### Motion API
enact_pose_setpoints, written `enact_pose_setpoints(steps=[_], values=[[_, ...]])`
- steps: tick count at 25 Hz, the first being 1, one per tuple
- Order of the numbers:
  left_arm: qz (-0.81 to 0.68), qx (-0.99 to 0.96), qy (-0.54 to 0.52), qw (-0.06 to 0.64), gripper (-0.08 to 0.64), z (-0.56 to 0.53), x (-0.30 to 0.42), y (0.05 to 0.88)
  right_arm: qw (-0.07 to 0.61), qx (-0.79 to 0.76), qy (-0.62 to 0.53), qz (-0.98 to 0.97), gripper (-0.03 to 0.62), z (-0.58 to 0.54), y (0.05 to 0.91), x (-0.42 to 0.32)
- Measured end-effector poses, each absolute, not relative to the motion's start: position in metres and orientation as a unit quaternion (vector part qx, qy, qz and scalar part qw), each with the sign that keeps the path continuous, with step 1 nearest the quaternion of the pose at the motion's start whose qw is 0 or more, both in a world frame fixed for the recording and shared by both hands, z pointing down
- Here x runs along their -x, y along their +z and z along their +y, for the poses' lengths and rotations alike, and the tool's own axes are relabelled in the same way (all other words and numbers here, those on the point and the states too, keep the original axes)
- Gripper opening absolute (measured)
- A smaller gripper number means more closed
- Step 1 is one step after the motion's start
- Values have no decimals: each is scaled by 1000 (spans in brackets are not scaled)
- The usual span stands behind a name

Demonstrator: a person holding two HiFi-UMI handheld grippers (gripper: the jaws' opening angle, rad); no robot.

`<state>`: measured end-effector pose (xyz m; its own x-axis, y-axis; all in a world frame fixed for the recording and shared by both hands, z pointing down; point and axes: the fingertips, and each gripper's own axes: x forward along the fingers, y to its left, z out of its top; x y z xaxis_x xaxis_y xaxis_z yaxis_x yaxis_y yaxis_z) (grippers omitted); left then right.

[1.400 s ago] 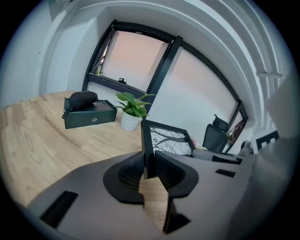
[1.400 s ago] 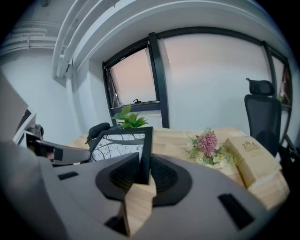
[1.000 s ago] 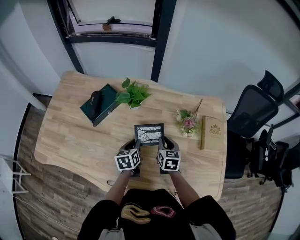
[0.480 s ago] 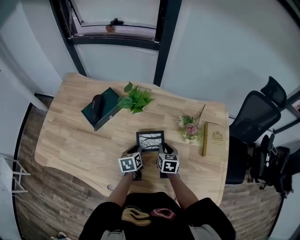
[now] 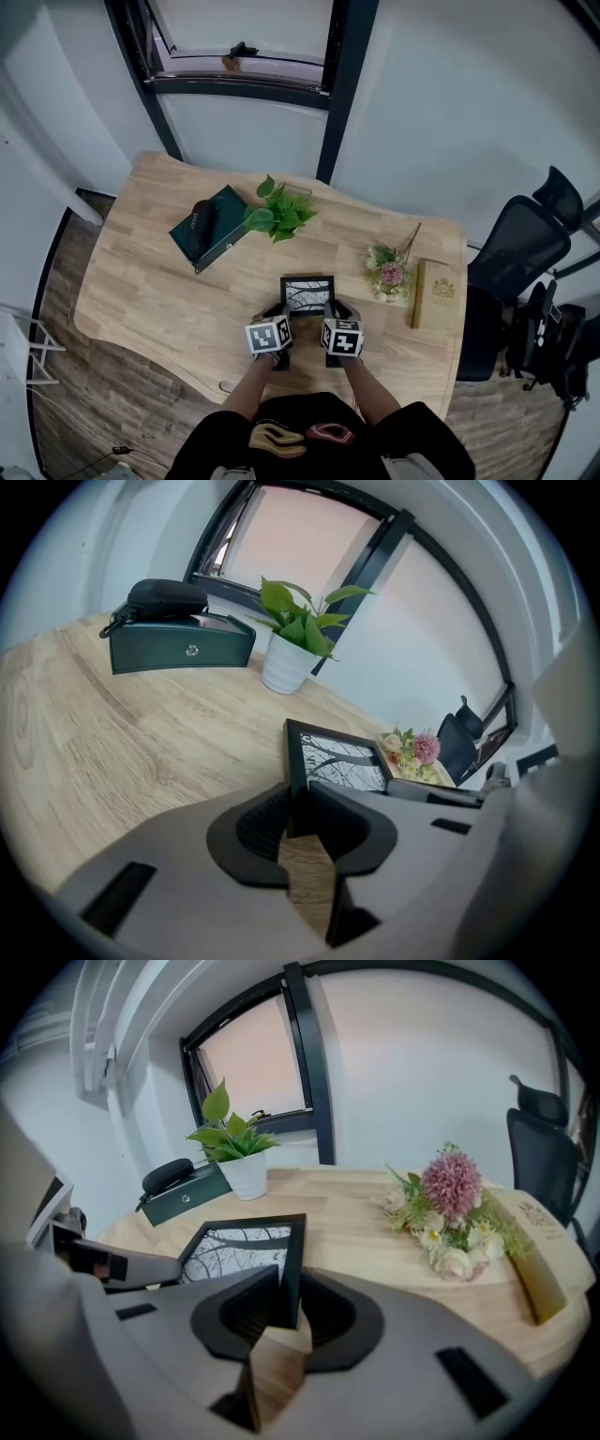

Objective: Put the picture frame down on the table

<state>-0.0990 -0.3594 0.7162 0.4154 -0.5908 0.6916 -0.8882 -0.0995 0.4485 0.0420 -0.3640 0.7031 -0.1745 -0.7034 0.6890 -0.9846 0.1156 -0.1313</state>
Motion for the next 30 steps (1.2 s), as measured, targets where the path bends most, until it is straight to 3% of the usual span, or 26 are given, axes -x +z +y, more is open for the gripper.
enact_pose_setpoints(steps=[30], values=[[-506, -710, 202, 446, 83, -375, 91, 736, 244, -588, 331, -696, 86, -375, 730, -49]])
